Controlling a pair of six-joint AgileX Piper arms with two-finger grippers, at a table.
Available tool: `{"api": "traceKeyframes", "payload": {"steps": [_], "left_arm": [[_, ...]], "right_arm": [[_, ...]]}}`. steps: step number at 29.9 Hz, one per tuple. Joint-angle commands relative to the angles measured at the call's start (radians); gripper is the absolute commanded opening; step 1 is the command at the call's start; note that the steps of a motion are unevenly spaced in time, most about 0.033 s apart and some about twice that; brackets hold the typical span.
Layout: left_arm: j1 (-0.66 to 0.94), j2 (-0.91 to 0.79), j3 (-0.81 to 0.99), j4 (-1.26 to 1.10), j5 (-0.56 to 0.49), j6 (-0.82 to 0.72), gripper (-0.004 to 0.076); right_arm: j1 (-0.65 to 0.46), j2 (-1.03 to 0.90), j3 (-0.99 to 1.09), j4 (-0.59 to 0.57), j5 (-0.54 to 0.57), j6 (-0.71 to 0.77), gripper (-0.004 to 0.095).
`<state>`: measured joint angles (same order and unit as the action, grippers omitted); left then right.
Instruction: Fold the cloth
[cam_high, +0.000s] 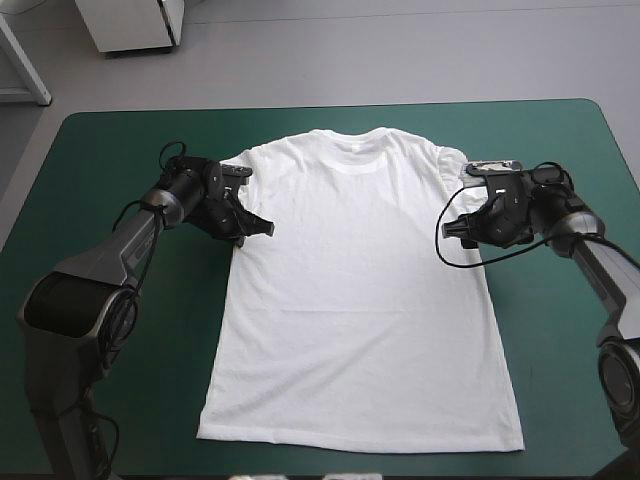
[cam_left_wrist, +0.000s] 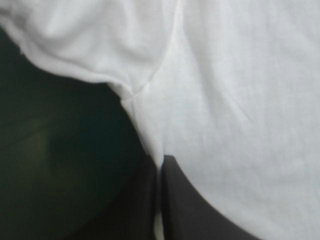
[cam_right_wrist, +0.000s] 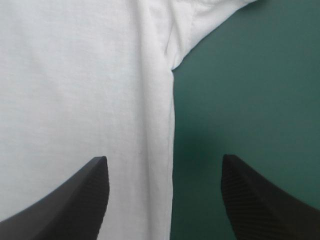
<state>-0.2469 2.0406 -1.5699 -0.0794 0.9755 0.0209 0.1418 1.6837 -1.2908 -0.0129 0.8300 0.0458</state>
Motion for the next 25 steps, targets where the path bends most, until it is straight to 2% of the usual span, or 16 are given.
{"api": "traceKeyframes", "payload": {"steps": [1,9,14,18,24,25], "left_arm": [[-0.008,0.047,0.02,-0.08,-0.025,0.02,-0.0008],[-0.008,0.049,0.02,-0.08,-0.035,0.02,-0.0008],[-0.008,0.049,0.02,-0.08,-0.035,0.02,-0.0008],[-0.008,0.049,0.02,-0.082,-0.032,0.02,-0.0009],[-0.008,0.047,0.016,-0.082,-0.022,0.024,-0.001],[-0.008,0.047,0.016,-0.082,-0.02,0.029,-0.001]], "right_arm": [[-0.001,0.005,-0.033,0.001,-0.046,-0.022,0.0611],[-0.001,0.119,-0.073,0.006,-0.082,-0.022,0.0608],[-0.001,0.189,-0.11,0.029,-0.071,-0.022,0.0523],[-0.001,0.224,-0.11,0.057,-0.047,-0.029,0.0345],[-0.001,0.247,-0.11,0.146,-0.038,-0.108,-0.0019],[-0.001,0.247,-0.11,0.16,-0.038,-0.108,-0.0016]]}}
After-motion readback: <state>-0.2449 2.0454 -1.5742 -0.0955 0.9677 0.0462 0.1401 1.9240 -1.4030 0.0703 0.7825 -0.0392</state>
